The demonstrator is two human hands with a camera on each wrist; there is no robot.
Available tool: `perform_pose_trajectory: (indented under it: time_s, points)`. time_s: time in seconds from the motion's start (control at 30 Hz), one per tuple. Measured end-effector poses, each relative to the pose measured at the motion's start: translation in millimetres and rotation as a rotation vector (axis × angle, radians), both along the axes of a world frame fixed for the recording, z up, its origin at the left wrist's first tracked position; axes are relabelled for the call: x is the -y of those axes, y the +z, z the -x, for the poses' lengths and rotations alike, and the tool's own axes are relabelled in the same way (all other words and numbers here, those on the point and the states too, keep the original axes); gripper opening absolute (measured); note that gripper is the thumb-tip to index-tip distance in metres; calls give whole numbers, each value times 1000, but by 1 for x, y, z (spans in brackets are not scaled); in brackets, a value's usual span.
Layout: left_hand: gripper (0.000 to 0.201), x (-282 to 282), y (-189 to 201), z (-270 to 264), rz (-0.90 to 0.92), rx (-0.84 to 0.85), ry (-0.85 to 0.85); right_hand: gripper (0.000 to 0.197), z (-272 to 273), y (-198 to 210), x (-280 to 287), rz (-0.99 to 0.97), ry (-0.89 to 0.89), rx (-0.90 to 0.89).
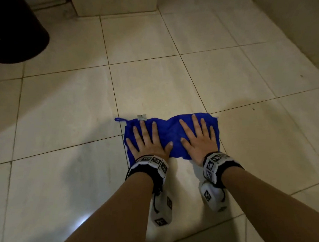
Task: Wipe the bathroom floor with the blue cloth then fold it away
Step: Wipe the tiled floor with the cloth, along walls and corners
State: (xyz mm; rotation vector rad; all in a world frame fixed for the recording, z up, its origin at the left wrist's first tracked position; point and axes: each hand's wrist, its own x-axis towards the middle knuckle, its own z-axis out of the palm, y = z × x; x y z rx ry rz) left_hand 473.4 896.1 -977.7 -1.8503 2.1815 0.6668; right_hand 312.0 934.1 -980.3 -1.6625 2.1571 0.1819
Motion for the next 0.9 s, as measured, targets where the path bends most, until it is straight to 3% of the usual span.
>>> perform_pose_trajectory:
  time_s: [0.23,0.4,0.6,0.9]
  points:
    - [82,-26,-1,-13,25,6,-63,63,-3,7,-31,-40,-53,57]
    - [79,-101,-4,-4,81,-111,-25,66,-20,6,-98,-22,-82,17]
    - [74,-178,-1,-16,75,-96,-122,60,-46,1,-170,-13,-87,15]
    - [69,-189,-17,-7,94,-86,-80,58,-50,-5,-184,132,-105,-8]
